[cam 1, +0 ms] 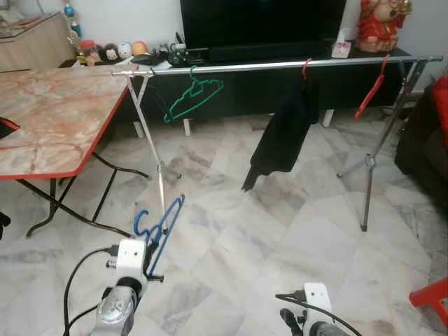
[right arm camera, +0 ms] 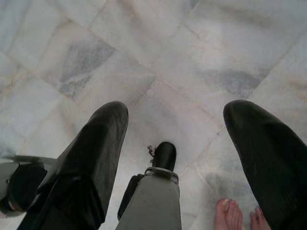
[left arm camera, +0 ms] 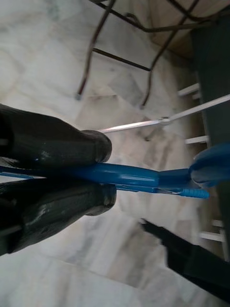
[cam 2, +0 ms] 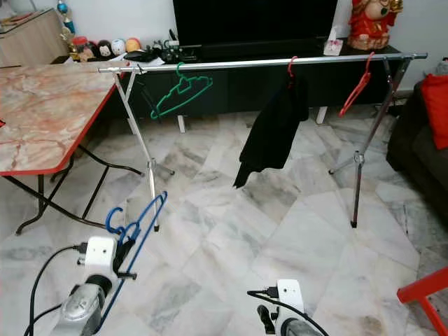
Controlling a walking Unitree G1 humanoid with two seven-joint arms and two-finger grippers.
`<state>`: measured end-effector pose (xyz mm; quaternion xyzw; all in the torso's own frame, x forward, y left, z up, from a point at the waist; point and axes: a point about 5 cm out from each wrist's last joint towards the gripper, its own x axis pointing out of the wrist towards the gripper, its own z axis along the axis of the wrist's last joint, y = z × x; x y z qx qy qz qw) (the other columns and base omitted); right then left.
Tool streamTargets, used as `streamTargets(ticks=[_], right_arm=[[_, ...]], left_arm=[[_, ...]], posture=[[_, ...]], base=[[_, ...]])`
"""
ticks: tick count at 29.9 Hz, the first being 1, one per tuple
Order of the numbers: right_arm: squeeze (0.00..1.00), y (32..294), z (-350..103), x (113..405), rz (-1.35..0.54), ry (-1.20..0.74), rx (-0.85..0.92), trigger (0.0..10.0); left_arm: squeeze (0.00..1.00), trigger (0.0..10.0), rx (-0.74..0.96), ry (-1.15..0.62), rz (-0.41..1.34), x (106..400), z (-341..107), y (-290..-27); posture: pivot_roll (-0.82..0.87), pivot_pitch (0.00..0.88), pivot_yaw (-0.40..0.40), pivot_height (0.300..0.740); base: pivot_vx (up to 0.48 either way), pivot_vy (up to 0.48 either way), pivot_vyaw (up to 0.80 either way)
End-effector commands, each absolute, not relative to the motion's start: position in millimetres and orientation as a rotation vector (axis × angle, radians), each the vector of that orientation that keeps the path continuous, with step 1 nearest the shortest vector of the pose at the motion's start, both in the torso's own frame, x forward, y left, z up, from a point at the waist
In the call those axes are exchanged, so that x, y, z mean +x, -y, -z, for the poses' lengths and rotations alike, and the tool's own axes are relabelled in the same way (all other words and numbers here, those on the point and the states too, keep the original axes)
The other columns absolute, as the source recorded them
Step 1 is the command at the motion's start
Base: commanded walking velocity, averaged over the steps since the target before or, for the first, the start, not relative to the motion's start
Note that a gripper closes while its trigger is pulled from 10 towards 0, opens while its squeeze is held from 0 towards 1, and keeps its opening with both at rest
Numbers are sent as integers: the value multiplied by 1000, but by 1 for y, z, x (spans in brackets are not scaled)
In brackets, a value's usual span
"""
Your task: Hang hanger
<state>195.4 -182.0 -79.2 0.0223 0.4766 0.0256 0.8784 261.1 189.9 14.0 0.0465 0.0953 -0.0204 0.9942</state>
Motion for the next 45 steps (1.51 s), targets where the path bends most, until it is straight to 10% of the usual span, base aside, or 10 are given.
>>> streamTargets(ticks=[1,45], right_arm=[[0,178,80,194,-74,-1000,42,10000],[0,176,80,195,-146,-1005,-13,10000]], left_arm=[[0,10000,69,-177,43,262,-17,-188],[0,10000,49,-159,103,273,-39,-178]], posture=[[-99,0,47,740],[-95,0,42,740]], base=[[0,0,0],[305,0,0]])
